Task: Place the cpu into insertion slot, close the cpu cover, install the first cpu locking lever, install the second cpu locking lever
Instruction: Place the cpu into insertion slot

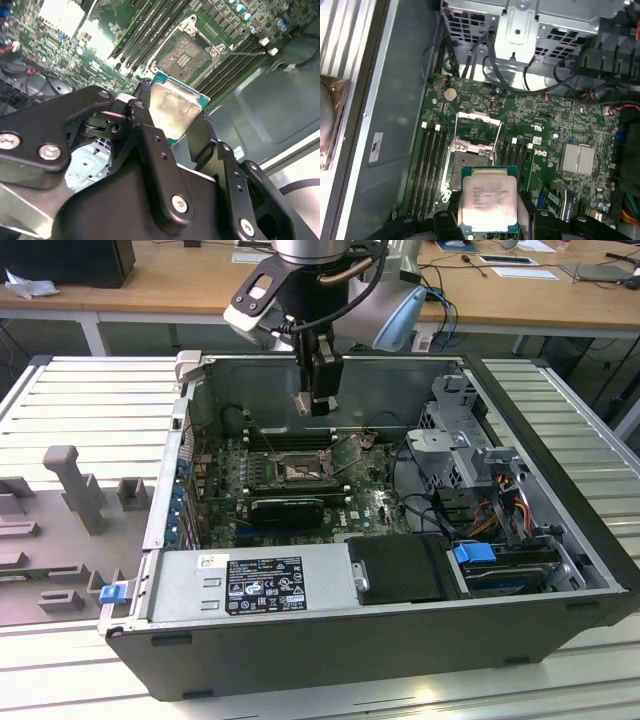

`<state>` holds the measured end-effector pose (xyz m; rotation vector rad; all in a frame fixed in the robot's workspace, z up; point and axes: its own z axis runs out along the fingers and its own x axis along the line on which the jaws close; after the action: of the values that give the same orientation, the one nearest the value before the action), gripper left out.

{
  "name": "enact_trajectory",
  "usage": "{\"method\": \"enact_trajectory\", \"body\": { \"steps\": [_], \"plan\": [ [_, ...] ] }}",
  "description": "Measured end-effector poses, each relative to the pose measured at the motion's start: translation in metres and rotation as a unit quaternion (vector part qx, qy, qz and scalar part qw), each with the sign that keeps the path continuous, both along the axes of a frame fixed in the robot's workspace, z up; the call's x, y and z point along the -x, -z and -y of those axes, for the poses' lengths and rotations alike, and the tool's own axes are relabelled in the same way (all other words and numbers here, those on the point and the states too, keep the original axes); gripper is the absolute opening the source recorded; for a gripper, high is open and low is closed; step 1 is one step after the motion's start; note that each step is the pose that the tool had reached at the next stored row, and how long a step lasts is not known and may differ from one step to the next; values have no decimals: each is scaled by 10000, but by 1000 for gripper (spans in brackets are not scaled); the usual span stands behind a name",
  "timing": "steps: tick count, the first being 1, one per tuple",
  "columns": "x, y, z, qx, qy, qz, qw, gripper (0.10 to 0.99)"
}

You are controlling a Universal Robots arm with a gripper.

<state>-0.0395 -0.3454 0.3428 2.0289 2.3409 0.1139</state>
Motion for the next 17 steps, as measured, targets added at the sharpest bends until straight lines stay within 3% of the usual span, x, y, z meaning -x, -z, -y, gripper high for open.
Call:
{"method": "enact_trajectory", "body": {
  "steps": [4,11,17],
  "plan": [
    [0,8,0,0,286,0,9996,529],
    [0,67,0,2,413,-2,9991,529],
    [0,80,0,4,751,-5,9972,529]
  ]
}}
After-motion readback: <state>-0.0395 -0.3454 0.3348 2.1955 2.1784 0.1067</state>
